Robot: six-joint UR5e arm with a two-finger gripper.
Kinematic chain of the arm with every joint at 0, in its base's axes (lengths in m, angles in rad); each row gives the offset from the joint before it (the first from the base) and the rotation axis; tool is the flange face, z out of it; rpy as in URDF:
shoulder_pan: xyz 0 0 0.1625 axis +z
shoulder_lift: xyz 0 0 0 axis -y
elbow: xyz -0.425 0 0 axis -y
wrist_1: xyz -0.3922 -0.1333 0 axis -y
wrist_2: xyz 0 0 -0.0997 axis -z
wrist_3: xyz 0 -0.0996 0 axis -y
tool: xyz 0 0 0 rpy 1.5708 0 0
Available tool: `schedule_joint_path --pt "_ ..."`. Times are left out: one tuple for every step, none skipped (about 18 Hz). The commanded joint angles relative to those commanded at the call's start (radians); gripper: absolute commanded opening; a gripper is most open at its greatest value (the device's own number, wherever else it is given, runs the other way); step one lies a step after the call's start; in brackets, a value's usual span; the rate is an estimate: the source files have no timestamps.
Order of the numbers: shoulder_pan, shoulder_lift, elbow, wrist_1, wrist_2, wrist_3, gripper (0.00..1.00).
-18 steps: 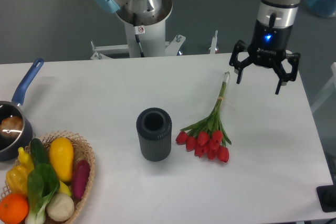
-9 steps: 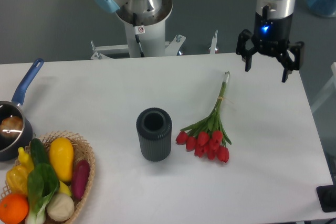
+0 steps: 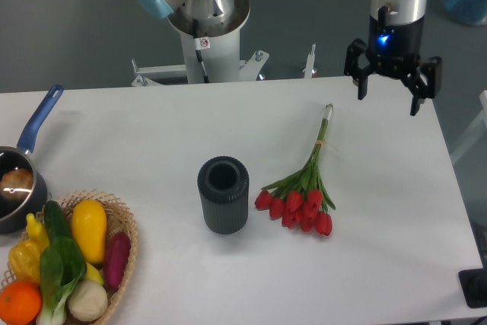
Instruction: Place the flowers on the table
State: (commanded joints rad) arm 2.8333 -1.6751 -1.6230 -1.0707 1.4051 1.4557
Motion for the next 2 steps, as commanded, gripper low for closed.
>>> schedule_joint_path --pt "0.000 0.000 0.000 0.000 0.000 0.000 1.00" --pt "0.000 0.000 0.000 0.000 0.000 -0.002 1.00"
